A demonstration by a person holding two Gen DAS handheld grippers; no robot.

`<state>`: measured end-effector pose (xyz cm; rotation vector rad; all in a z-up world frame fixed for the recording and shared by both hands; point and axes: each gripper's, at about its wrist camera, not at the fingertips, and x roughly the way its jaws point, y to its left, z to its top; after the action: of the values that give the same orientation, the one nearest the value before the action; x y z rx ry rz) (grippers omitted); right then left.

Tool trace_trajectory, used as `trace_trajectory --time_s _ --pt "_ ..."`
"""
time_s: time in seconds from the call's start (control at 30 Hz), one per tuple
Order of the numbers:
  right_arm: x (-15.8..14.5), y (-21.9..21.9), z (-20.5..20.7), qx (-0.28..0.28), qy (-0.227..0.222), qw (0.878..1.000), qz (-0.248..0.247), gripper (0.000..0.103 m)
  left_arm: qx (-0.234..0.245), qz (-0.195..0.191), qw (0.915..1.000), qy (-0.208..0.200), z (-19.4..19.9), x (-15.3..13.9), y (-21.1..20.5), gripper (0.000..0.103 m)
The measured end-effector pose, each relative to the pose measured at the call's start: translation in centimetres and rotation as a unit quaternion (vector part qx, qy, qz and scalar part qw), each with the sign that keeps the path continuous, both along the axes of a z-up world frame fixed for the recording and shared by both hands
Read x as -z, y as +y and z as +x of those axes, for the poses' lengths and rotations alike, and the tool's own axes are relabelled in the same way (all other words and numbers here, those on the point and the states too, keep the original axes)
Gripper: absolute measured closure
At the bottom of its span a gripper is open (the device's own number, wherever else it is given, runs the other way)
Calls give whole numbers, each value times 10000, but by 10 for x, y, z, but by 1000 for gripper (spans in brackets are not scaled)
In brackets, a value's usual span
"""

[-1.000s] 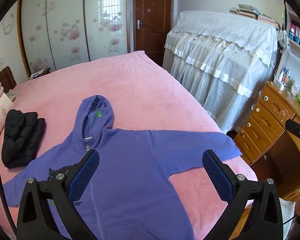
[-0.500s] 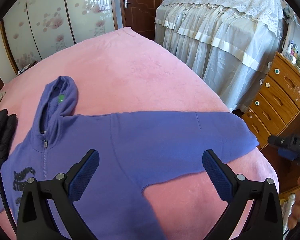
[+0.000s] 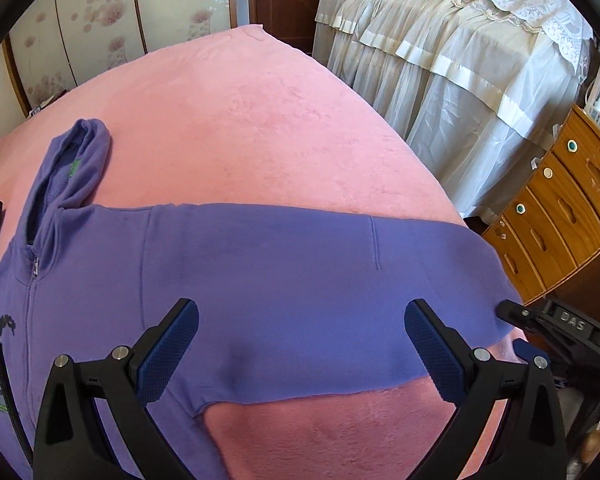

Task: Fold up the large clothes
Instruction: 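Reach the right tool to the hoodie sleeve cuff and grasp it, then fold the held sleeve across the hoodie front and open the right tool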

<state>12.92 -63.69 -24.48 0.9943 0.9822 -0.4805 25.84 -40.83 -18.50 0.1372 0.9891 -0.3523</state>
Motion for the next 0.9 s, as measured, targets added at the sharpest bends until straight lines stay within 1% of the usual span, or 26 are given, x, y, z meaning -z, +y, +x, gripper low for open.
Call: trace_trajectory --time_s 0.1,0.13,0.17,0.2,0.23,0.27,0.3,0.37,0.4,0.47,0.53,0.6,0.67,0.7,0.73,0.8,0.83,0.9 --pt "5 -1 7 110 -54 9999 -70 30 45 -64 9999 89 -4 2 0 1" --pt "6 -1 9 130 -83 9998 -93 40 58 -77 9999 100 -5 1 1 1" --pt "6 -1 13 122 -155 9998 -105 58 63 -81 9999 105 -7 0 4 1" --pt "5 0 16 60 -241 9997 -69 68 68 -86 9999 105 -8 -2 9 1" --pt "4 1 17 41 -299 9995 -72 85 76 -96 9999 103 -9 -5 14 1" --pt "-1 3 17 22 -383 9992 -122 89 74 -107 9999 83 -10 -9 21 1" --pt "-8 6 18 -19 -501 9985 -237 89 45 -133 9999 37 -11 -14 30 1" --pt "-31 17 15 -170 -878 9948 -495 90 -67 -237 9997 -35 -12 -22 49 1" --pt "-46 26 13 -322 -1171 9912 -533 90 -152 -329 9993 -40 -13 -27 64 1" --pt "-72 45 13 -625 -1572 9838 -599 90 -278 -432 9987 -14 -13 -34 87 1" --pt "-98 69 14 -982 -1842 9751 -743 90 -506 -547 9972 -54 -15 -45 122 1" --pt "-130 104 18 -1454 -2111 9618 -963 90 -749 -626 9950 -193 -20 -55 161 1" --pt "-152 138 23 -1867 -2302 9481 -1148 90 -972 -601 9929 -345 -26 -61 198 1" --pt "-163 158 26 -2101 -2392 9397 -1247 90 -1102 -554 9915 -418 -31 -62 218 1" --pt "-173 185 29 -2389 -2495 9285 -1365 90 -1223 -505 9901 -460 -34 -62 236 1" --pt "-179 220 35 -2719 -2540 9153 -1544 90 -1509 -462 9863 -473 -40 -59 278 1" --pt "-179 244 40 -2924 -2524 9067 -1691 89 -1600 -475 9849 -451 -40 -57 294 1" --pt "-170 283 53 -3235 -2366 8960 -1914 86 -1873 -491 9805 -336 -43 -46 331 1"
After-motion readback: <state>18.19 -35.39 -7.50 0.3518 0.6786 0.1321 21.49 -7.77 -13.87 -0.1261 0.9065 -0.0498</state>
